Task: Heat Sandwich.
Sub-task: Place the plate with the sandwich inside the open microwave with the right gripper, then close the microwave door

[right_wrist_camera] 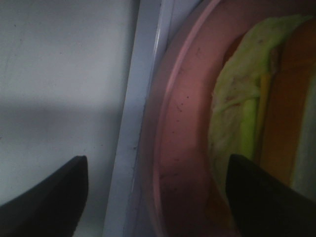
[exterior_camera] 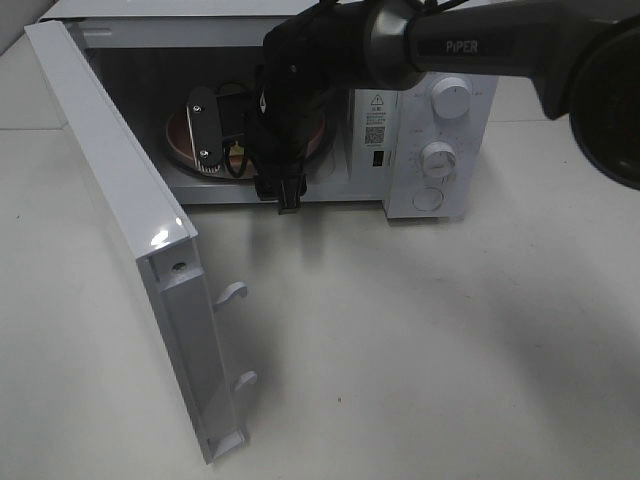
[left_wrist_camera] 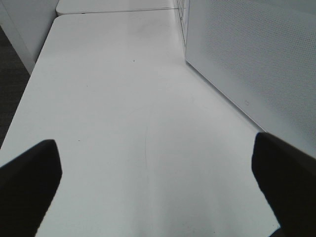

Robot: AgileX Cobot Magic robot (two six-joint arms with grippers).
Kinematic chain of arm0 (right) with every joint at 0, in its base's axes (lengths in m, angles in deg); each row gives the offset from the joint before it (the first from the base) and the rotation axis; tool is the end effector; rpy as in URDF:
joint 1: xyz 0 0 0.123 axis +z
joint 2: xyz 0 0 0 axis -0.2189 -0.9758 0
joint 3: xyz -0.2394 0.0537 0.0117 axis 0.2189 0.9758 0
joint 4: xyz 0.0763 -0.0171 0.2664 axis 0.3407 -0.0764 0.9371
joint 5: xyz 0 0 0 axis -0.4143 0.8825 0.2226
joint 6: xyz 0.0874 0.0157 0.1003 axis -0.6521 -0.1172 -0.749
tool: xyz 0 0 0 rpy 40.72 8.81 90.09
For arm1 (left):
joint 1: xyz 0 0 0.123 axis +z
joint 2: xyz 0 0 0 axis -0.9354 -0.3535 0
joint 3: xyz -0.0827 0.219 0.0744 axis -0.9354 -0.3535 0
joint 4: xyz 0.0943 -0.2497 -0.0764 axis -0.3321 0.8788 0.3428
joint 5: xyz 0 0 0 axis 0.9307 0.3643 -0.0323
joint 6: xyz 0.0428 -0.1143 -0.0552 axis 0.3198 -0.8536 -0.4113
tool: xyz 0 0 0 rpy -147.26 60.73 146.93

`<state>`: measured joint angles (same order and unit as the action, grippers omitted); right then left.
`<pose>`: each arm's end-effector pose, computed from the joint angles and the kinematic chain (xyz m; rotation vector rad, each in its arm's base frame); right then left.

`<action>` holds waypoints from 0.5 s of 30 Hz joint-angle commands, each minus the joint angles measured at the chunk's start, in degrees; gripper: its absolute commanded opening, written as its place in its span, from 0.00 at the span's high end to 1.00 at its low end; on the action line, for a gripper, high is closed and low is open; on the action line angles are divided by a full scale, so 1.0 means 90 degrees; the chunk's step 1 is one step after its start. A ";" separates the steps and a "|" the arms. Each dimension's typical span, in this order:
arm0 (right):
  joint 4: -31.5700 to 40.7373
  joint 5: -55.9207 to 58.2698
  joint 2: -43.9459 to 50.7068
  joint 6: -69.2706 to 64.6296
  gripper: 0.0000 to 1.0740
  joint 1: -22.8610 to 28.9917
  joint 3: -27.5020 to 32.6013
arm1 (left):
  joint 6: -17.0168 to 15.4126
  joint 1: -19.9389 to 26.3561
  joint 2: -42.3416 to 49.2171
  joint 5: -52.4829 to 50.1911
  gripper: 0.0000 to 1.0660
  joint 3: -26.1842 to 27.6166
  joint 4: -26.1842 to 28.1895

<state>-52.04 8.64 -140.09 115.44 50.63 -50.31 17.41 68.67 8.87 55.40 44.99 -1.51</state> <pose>0.4385 0.3228 0.0894 -1.9858 1.5323 -0.3705 0.0968 -0.0020 0.2724 0.0569 2.0208 0.0119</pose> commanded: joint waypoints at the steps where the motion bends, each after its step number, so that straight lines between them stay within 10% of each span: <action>1: -0.0064 -0.0369 0.0286 -0.0064 0.30 0.0000 0.0331 | -0.0019 0.0019 0.0178 -0.0025 0.02 -0.0019 -0.0006; 15: -0.0274 -0.1604 0.1152 -0.0121 0.30 0.0000 0.1916 | -0.0019 0.0019 0.0178 -0.0025 0.02 -0.0019 -0.0013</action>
<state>-54.10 -4.82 -130.69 115.16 50.63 -33.47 17.41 68.67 8.87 55.40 44.99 -1.51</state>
